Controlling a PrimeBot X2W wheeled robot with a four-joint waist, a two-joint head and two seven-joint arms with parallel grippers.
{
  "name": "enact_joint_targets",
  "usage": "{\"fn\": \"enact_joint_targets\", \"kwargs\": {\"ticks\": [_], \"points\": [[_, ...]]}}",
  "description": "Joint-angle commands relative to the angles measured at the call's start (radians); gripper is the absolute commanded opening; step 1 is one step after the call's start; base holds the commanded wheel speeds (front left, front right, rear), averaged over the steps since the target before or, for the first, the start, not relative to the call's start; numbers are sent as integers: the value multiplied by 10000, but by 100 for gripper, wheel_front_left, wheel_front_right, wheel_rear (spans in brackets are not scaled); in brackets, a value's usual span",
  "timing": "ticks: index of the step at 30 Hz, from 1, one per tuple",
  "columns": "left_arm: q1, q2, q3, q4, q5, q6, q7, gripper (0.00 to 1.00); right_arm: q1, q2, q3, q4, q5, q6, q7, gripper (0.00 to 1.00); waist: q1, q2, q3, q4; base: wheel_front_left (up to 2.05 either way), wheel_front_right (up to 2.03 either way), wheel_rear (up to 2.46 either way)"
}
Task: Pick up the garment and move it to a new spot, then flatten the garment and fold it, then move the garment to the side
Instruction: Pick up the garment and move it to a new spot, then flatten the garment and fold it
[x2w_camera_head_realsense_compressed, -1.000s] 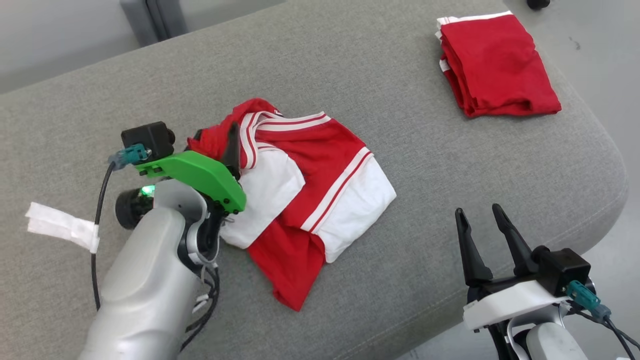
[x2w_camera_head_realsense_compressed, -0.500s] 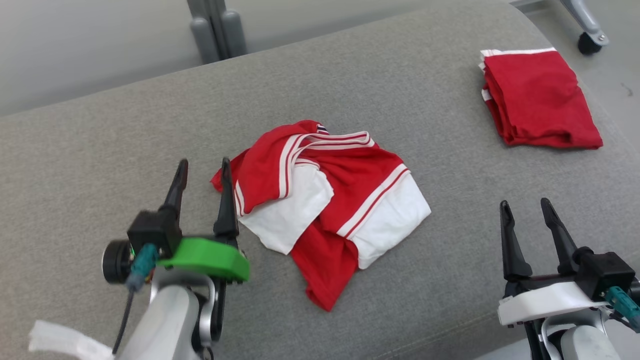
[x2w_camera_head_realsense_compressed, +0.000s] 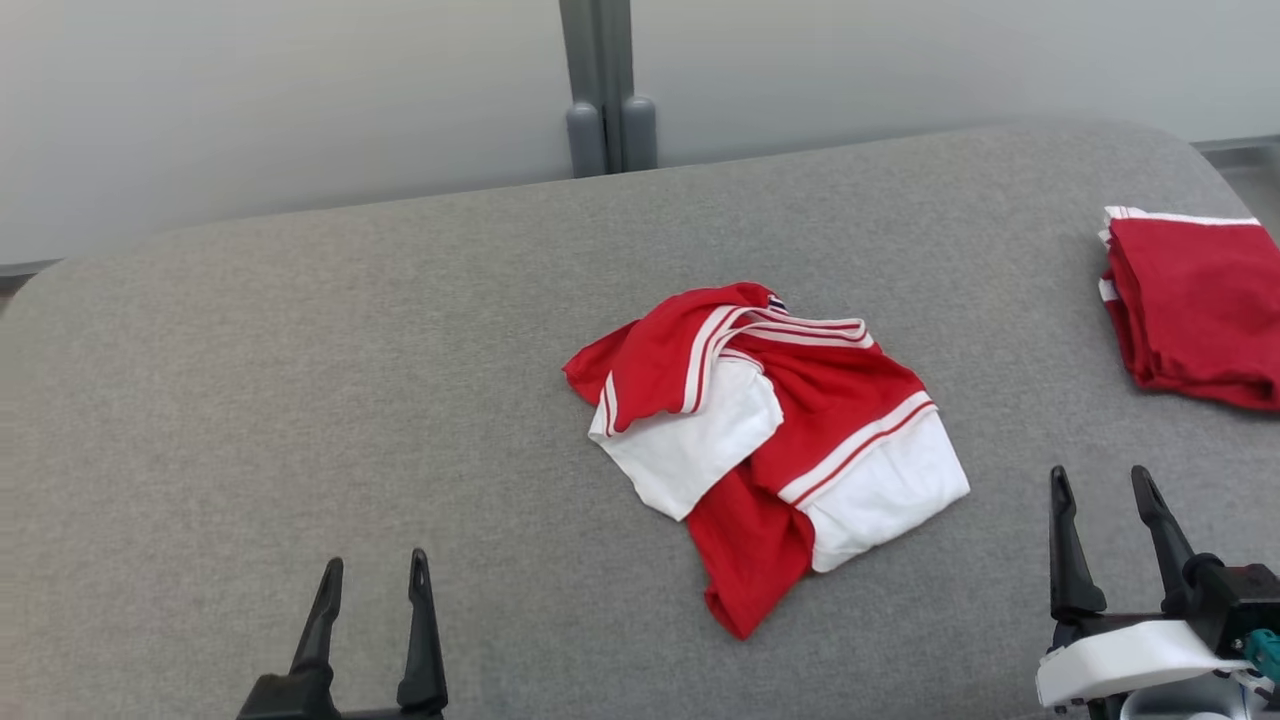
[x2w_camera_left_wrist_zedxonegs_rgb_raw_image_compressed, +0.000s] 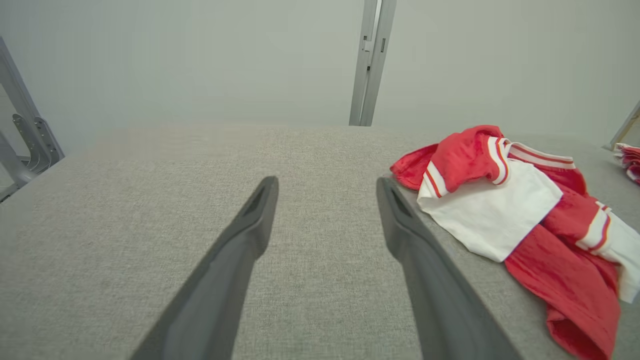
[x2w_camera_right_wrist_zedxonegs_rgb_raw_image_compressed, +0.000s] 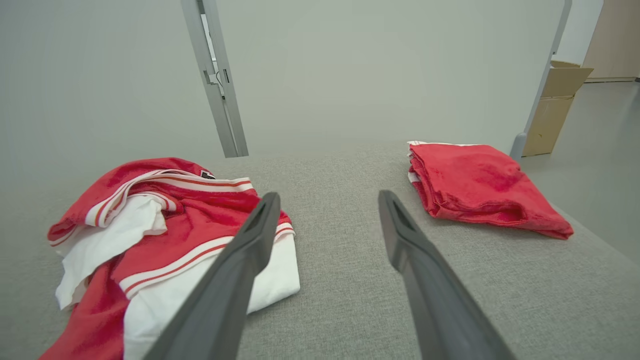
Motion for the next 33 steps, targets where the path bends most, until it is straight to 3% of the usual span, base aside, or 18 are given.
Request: {"fn": "enact_joint_targets", "kwargs": {"ticks": [1,10,22,27,33], "points": [[289,-58,162,-81,152,-115,-24,100,196,-16,15,84,3,-15,-7,100,0,0,-493,582,0,0,0],[751,-170,896,-182,513,-604,-14,100,475,-17,200,470,84,-15,-7,100,0,0,-645,770,0,0,0],[651,-180,816,-66,125,-586,-15,100,293,-17,387,581,84,-15,-7,100,0,0,-535,684,0,0,0],[-14,-181,161,38,133,-929,-15,100,124,-17,495,554,69,-15,-7,100,0,0,-347,460,0,0,0],[-1583,-169,-1487,770,94,-1494,-13,100,-289,-15,689,435,49,-15,-7,100,0,0,302,-84,0,0,0]]}}
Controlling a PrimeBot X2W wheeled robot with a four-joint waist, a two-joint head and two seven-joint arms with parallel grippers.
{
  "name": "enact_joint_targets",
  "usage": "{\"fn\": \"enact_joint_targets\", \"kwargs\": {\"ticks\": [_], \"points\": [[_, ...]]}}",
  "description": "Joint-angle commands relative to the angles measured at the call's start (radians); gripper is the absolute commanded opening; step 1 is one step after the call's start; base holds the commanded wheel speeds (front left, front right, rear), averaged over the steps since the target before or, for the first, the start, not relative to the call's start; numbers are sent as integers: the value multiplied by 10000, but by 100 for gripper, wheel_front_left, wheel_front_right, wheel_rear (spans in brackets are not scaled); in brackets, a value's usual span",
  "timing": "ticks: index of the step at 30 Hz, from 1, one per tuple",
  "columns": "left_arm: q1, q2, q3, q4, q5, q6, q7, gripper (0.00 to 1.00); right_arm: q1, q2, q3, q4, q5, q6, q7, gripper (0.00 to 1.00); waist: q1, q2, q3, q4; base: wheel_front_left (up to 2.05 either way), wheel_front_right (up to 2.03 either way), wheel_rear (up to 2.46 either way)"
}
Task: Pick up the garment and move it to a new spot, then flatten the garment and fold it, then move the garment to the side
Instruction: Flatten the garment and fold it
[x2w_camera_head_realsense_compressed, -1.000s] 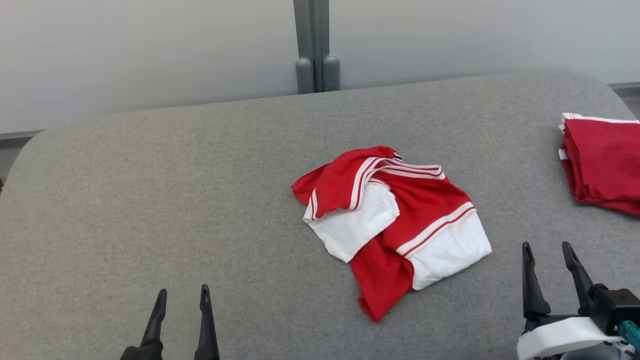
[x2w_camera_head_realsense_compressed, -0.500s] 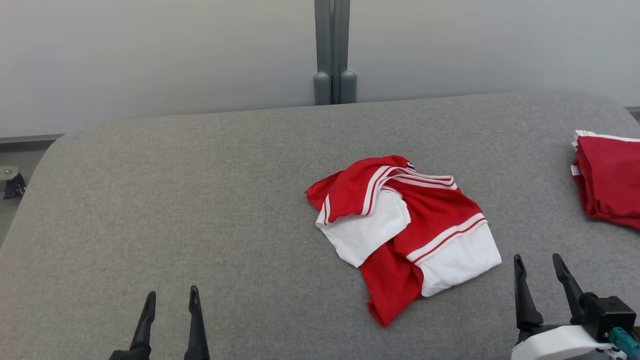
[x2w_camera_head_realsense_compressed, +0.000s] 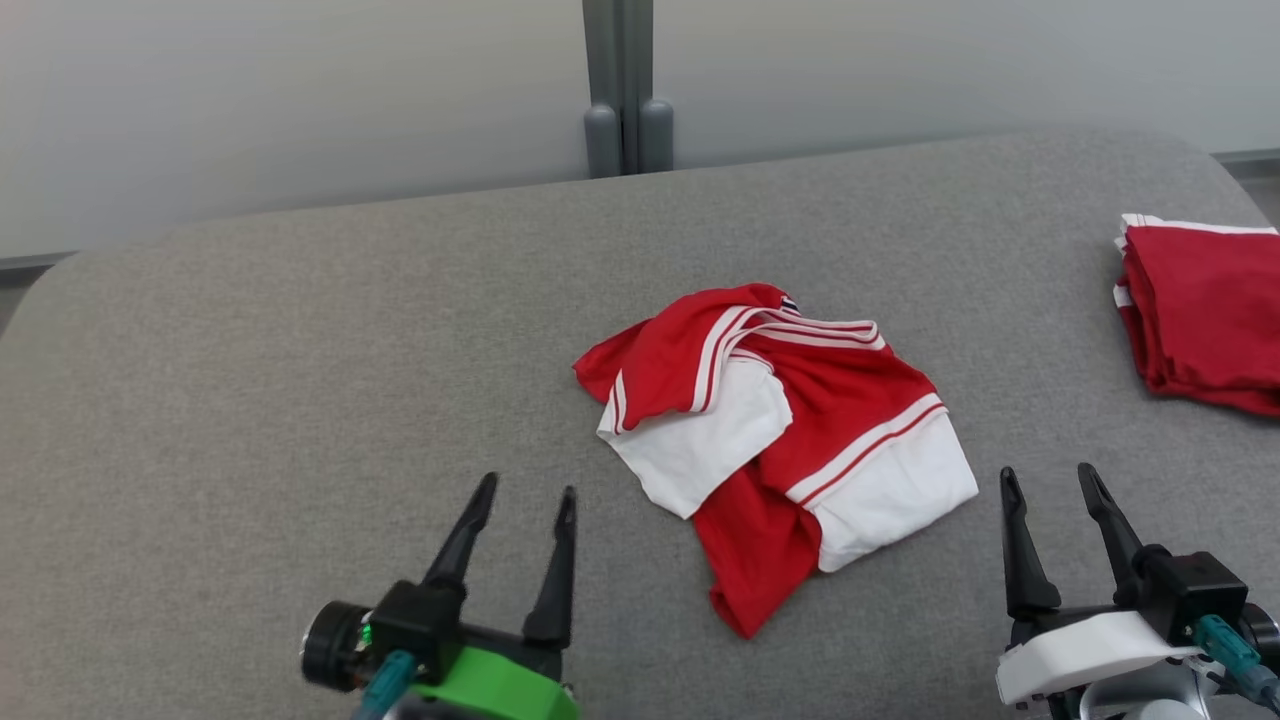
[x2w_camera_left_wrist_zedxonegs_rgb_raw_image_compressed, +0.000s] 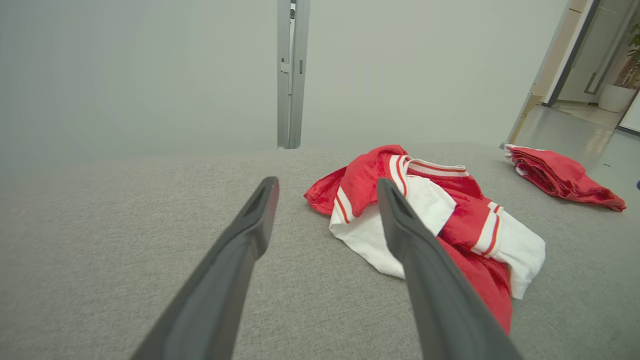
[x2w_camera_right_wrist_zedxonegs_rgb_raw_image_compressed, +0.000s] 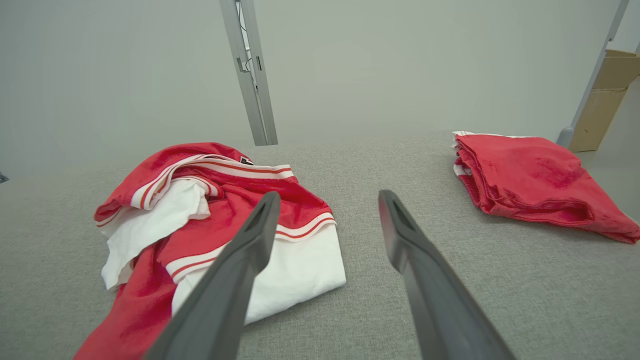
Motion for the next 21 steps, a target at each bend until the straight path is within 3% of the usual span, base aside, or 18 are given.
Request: {"fn": "enact_joint_targets", "kwargs": {"ticks": [1,5,9,15,21], "points": [[-487,27,-337,315,44,-114,4,100,-185,-17,92,-24,-21,-15,-7,100,0,0,537,-477,0,0,0],[-1806,38,-1604,1686,-32,-279,6,100,-513,-19,247,-35,70,-15,-7,100,0,0,1105,-972,0,0,0],[-2914,38,-2517,3095,-330,-169,28,100,-741,-19,321,-13,207,-15,-7,100,0,0,1544,-1497,0,0,0],[-4040,41,-3351,4818,-580,376,67,100,-964,-14,388,117,437,-15,-7,100,0,0,1909,-2120,0,0,0],[-4644,36,-3538,5858,-1079,1358,28,100,-1026,-17,453,226,555,-15,-7,100,0,0,1923,-2395,0,0,0]]}}
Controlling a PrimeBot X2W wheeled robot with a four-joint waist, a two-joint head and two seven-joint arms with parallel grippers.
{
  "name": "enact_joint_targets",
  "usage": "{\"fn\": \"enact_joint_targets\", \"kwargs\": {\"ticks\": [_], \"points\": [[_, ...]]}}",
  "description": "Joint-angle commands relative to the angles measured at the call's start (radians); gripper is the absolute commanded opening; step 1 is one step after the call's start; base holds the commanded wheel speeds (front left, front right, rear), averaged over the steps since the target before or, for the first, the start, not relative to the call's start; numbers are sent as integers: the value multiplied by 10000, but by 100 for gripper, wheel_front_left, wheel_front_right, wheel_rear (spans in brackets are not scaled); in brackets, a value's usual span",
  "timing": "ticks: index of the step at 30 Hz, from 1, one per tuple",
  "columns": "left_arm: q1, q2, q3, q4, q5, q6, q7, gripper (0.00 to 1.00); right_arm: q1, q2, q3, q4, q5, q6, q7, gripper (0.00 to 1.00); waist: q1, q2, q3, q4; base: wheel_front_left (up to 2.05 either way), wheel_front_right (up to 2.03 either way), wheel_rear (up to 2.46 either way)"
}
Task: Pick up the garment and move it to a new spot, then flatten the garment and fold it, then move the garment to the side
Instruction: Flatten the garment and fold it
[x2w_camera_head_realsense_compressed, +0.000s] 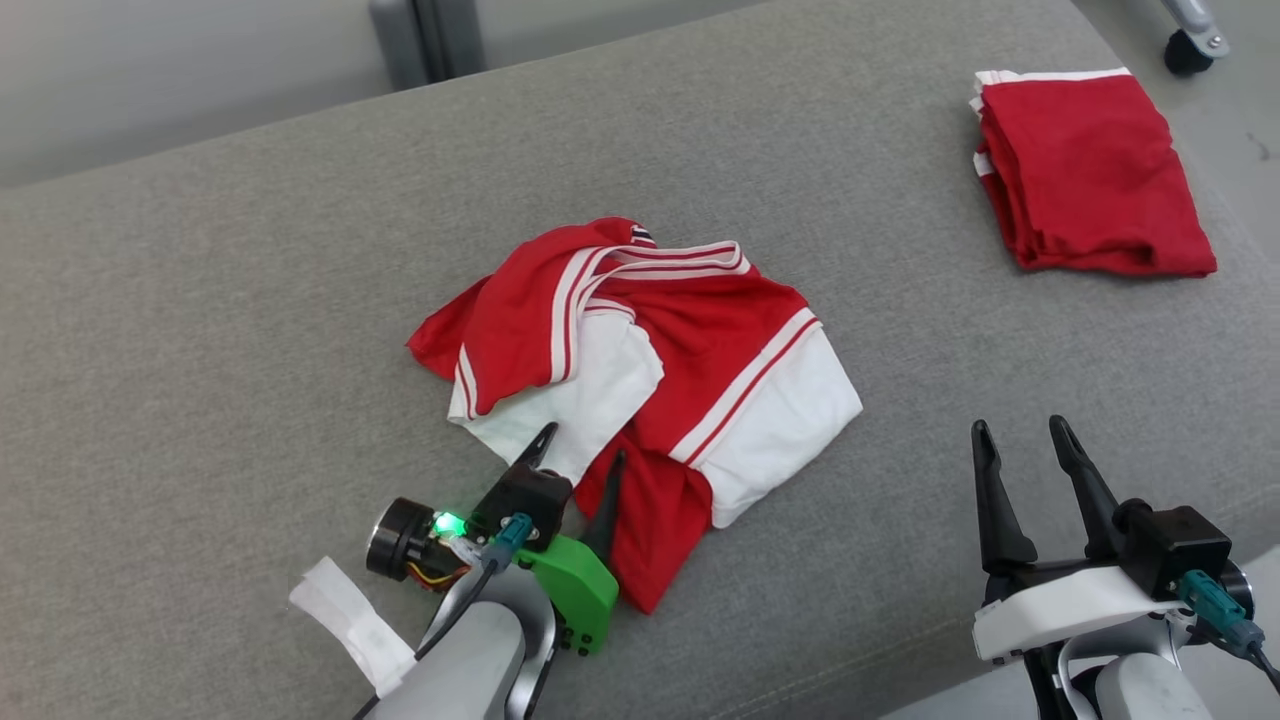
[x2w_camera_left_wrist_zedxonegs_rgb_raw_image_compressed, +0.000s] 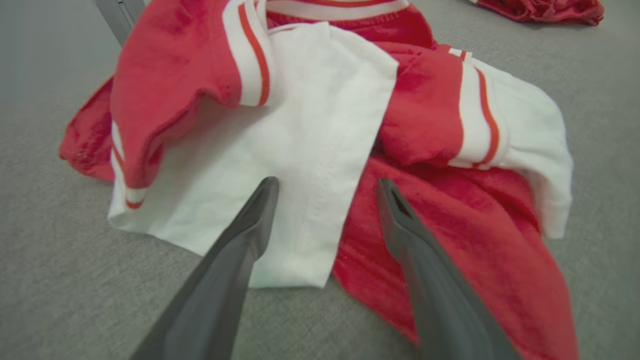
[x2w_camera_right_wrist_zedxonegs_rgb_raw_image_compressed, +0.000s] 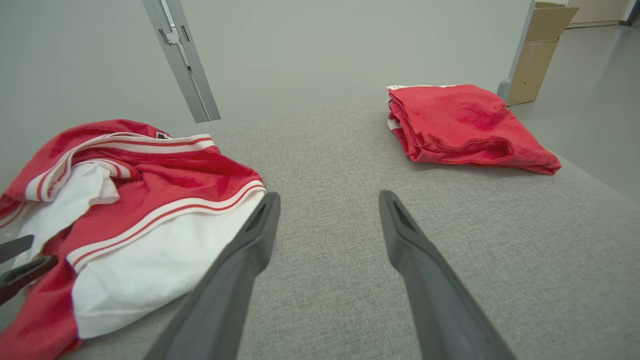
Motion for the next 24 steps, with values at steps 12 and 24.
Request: {"fn": "enact_joint_targets", "kwargs": {"ticks": [12,24], "points": [[-476,54,370,-16,-1037,651,-82,1,-49,-17,-28,113,91,-15,-7,100,0,0,-6,-172,0,0,0],[-1176,385,2766,-3341,-4974,-498,953,0,329,-19,-174,157,15,-15,-7,100,0,0,-461,360,0,0,0]]}}
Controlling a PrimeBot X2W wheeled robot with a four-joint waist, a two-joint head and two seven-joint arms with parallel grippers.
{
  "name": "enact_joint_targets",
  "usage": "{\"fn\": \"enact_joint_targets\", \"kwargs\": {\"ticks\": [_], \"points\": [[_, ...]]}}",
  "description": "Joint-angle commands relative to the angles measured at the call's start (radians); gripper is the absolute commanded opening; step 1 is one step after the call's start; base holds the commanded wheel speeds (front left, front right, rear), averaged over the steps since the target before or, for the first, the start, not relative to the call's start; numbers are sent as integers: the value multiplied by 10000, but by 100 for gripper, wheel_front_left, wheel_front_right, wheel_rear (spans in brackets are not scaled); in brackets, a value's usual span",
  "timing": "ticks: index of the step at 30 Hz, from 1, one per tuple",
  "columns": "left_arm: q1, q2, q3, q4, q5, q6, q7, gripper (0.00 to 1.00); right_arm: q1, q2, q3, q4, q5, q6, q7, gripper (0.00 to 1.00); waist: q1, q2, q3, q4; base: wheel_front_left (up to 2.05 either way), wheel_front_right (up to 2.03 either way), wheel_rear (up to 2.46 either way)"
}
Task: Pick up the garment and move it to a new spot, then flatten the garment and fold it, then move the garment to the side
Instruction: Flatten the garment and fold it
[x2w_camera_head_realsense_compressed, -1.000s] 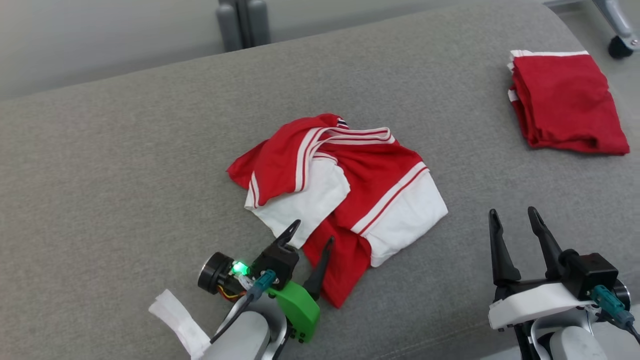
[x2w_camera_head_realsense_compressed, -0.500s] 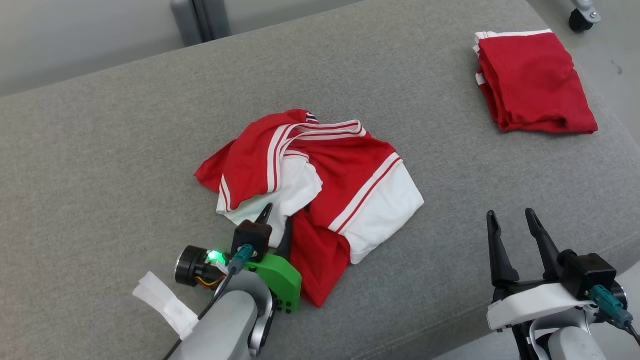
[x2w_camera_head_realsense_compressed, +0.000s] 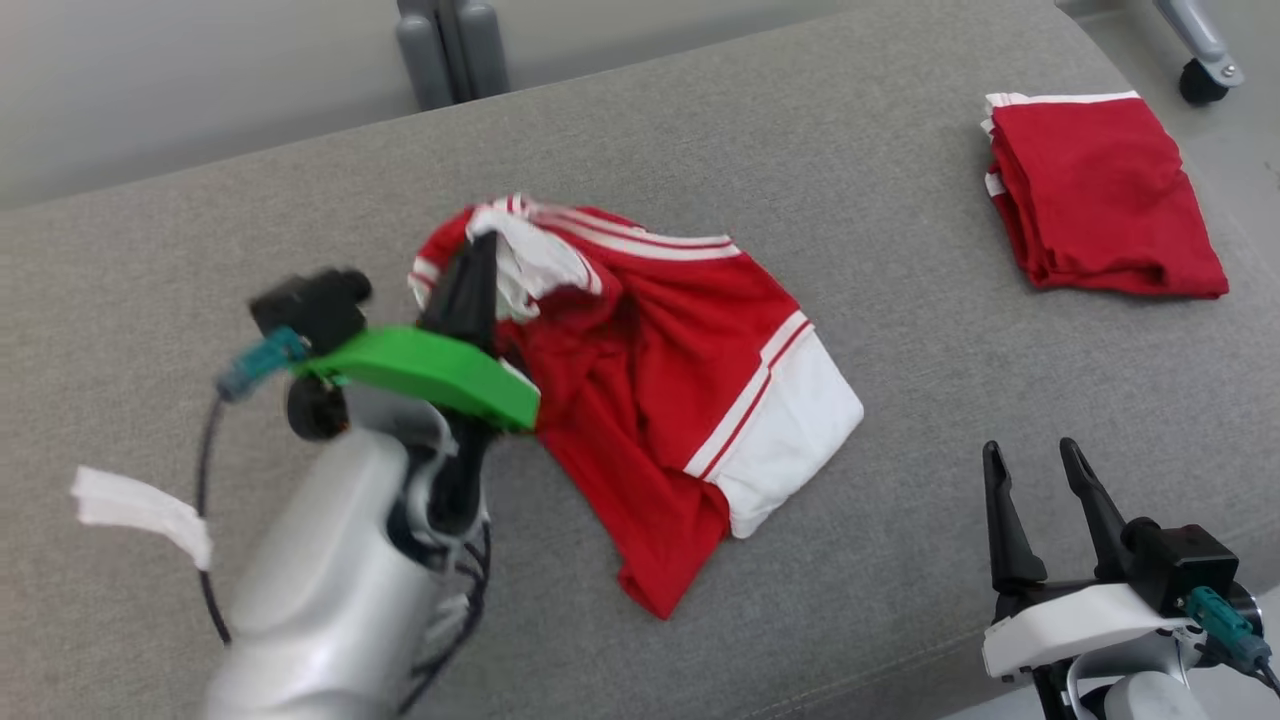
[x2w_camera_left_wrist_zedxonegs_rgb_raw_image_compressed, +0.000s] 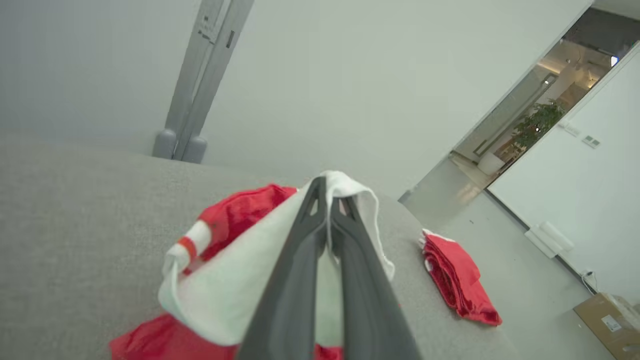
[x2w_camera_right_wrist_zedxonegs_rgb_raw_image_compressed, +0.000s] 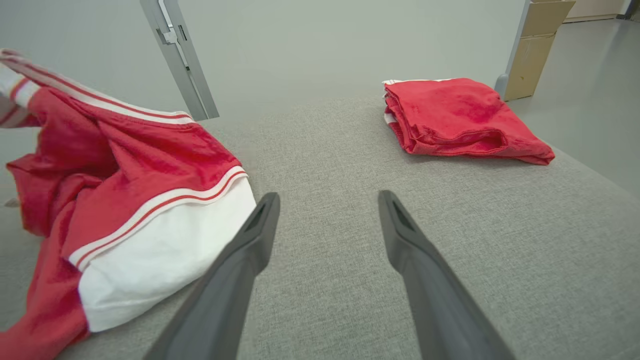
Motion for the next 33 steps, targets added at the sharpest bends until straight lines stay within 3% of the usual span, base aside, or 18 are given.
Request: {"fn": "enact_joint_targets", "kwargs": {"ticks": [1,5,6,8,12,16,21,27,33], "points": [[-719,425,411,-578,-267,16,362,0,102,-23,-29,-2,-38,-15,-7,100,0,0,-162,232,0,0,0],[-2069,1068,1337,-2033,-989,503,1677,0,110,-23,-12,13,-40,-15,-7,100,0,0,-318,425,0,0,0],[-2788,1449,1631,-2522,-1048,805,2198,0,46,-23,40,26,-39,-15,-7,100,0,0,-377,466,0,0,0],[-3500,1783,1763,-2834,-899,1010,2561,0,-34,-23,107,37,-30,-15,-7,100,0,0,-431,481,0,0,0],[-4815,2173,1969,-2908,-789,1239,3031,0,-159,-24,211,69,-22,-15,-7,100,0,0,-537,449,0,0,0],[-5929,2317,1805,-2744,-633,1177,3449,0,-138,-23,255,105,-24,-15,-7,100,0,0,-627,403,0,0,0],[-6088,1800,1048,-2387,-771,858,3939,0,-175,-21,248,129,119,-15,-7,100,0,0,-552,371,0,0,0],[-3930,565,-587,-1326,-1185,73,4109,0,-371,-24,675,231,410,-15,-7,100,0,0,-286,11,0,0,0],[-1873,-80,-2879,-72,-1136,-777,3441,0,-660,-21,1163,299,628,-15,-7,100,0,0,266,-735,0,0,0]]}}
